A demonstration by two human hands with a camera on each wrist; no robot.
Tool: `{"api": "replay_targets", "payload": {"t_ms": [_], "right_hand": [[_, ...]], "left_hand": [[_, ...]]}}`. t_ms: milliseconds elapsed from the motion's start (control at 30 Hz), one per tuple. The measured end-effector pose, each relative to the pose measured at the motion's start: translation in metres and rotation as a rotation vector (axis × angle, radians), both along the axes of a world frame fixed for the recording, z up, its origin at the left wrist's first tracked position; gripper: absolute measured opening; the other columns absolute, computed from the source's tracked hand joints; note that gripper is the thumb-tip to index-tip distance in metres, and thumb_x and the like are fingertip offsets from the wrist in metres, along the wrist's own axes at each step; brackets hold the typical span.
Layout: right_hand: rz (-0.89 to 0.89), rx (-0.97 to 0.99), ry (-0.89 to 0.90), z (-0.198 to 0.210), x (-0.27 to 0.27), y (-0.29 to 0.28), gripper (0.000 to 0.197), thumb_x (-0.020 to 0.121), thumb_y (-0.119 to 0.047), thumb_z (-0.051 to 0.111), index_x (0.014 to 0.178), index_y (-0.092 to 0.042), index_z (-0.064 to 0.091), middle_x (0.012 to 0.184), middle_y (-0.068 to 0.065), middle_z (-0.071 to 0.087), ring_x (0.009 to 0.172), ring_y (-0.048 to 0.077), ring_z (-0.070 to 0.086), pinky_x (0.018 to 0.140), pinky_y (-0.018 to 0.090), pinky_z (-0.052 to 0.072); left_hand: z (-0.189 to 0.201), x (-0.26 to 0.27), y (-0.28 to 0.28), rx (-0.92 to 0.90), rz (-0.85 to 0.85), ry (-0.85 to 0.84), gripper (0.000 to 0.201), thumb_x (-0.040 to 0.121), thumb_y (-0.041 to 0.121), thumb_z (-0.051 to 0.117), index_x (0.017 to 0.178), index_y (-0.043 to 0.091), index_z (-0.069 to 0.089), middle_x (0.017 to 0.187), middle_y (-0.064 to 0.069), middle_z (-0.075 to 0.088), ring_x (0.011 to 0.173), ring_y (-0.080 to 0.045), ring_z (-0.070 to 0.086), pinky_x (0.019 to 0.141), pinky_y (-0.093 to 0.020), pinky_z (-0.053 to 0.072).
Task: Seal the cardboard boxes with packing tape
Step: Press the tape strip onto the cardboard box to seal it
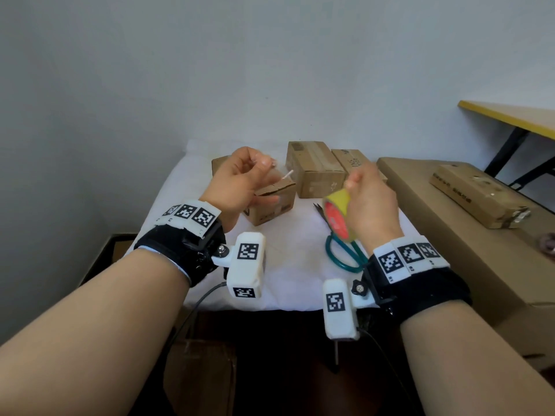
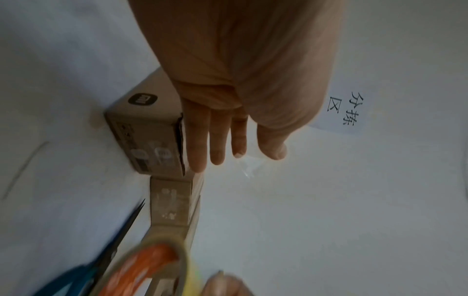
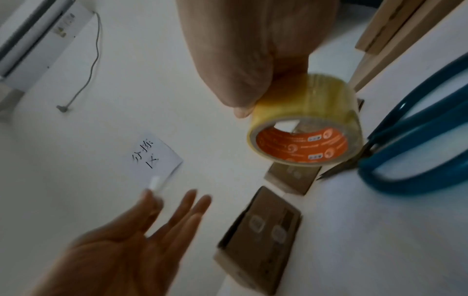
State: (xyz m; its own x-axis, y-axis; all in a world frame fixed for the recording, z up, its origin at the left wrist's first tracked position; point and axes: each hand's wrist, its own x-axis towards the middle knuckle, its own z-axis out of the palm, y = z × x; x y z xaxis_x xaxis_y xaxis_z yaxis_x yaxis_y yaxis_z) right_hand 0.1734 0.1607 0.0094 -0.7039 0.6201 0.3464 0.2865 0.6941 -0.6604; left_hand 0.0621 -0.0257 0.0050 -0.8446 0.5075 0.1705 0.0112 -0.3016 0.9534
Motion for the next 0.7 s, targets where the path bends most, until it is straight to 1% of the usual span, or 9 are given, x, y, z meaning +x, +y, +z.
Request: {"api": "replay_targets", "payload": {"t_ms": [67, 200, 300, 367, 467, 533, 567, 633, 700], "right_hand": [[-0.06, 0.123, 0.001, -0.004, 0.004, 0.009, 0.023, 0.098, 0.002, 0.041, 0.111, -0.014, 0.05, 0.106, 0.007, 0.067, 0.085, 0.028, 0.056, 0.072, 0.035, 0.045], [-0.092, 0.277, -0.124, -0.019, 0.004, 0.026, 0.028, 0.096, 0.005, 0.042, 0.118, -0.009, 0.05, 0.101, 0.014, 0.067, 0.085, 0.034, 0.061, 0.07, 0.039, 0.046], [-0.042, 0.233, -0.32, -0.03, 0.002, 0.028, 0.019, 0.101, -0.007, 0.045, 0.12, -0.006, 0.048, 0.096, 0.021, 0.065, 0.085, 0.038, 0.059, 0.068, 0.039, 0.043], [-0.036, 0.241, -0.403, -0.033, -0.003, 0.027, 0.022, 0.101, -0.012, 0.047, 0.123, -0.006, 0.048, 0.101, 0.024, 0.064, 0.083, 0.035, 0.053, 0.069, 0.039, 0.042], [-0.028, 0.235, -0.292, -0.025, -0.013, 0.021, 0.023, 0.099, -0.02, 0.056, 0.119, -0.01, 0.057, 0.114, 0.019, 0.062, 0.101, 0.038, 0.058, 0.081, 0.044, 0.051], [0.058, 0.119, -0.186, -0.014, -0.02, 0.009, 0.021, 0.099, -0.031, 0.059, 0.113, -0.016, 0.066, 0.114, 0.009, 0.065, 0.104, 0.029, 0.061, 0.089, 0.045, 0.053], [0.129, 0.025, -0.165, -0.009, -0.023, 0.0, 0.023, 0.1, -0.036, 0.059, 0.111, -0.018, 0.069, 0.109, 0.004, 0.068, 0.1, 0.023, 0.063, 0.087, 0.04, 0.052], [0.27, -0.212, -0.138, 0.001, -0.025, -0.022, 0.032, 0.1, -0.044, 0.059, 0.11, -0.017, 0.073, 0.105, -0.002, 0.071, 0.099, 0.015, 0.064, 0.082, 0.033, 0.047], [0.37, -0.435, -0.127, 0.007, -0.026, -0.04, 0.038, 0.097, -0.05, 0.062, 0.112, -0.018, 0.074, 0.113, -0.003, 0.071, 0.109, 0.012, 0.062, 0.089, 0.031, 0.044]], "left_hand": [[-0.001, -0.008, -0.008, -0.008, 0.055, -0.031, 0.009, 0.101, 0.023, 0.058, 0.094, 0.019, 0.054, 0.127, -0.014, 0.065, 0.11, -0.03, 0.069, 0.069, -0.039, 0.063], [-0.006, -0.02, -0.02, -0.07, 0.067, -0.13, 0.017, 0.101, 0.032, 0.057, 0.103, 0.015, 0.056, 0.122, -0.015, 0.067, 0.102, -0.031, 0.072, 0.075, -0.042, 0.063], [-0.007, -0.023, -0.026, -0.092, 0.058, -0.16, 0.023, 0.103, 0.038, 0.052, 0.098, 0.015, 0.056, 0.091, -0.004, 0.067, 0.095, -0.031, 0.074, 0.068, -0.039, 0.062], [-0.006, -0.025, -0.029, -0.107, 0.054, -0.162, 0.033, 0.105, 0.044, 0.044, 0.092, 0.016, 0.056, 0.081, 0.001, 0.065, 0.095, -0.031, 0.074, 0.068, -0.039, 0.061], [-0.005, -0.025, -0.032, -0.137, 0.03, -0.15, 0.046, 0.103, 0.055, 0.038, 0.087, 0.015, 0.056, 0.095, -0.01, 0.065, 0.095, -0.031, 0.074, 0.067, -0.039, 0.06], [-0.003, -0.024, -0.034, -0.164, 0.005, -0.113, 0.05, 0.102, 0.058, 0.035, 0.087, 0.014, 0.056, 0.111, -0.023, 0.062, 0.099, -0.034, 0.072, 0.068, -0.04, 0.06], [-0.003, -0.023, -0.035, -0.183, -0.007, -0.087, 0.051, 0.103, 0.058, 0.033, 0.087, 0.014, 0.055, 0.118, -0.026, 0.062, 0.102, -0.035, 0.071, 0.07, -0.04, 0.061], [-0.002, -0.021, -0.035, -0.224, -0.028, -0.037, 0.053, 0.103, 0.057, 0.031, 0.094, 0.013, 0.057, 0.125, -0.023, 0.063, 0.105, -0.034, 0.07, 0.076, -0.043, 0.059], [-0.002, -0.019, -0.035, -0.281, -0.047, 0.01, 0.06, 0.104, 0.057, 0.028, 0.101, 0.007, 0.061, 0.12, -0.016, 0.068, 0.105, -0.029, 0.071, 0.083, -0.046, 0.058]]}}
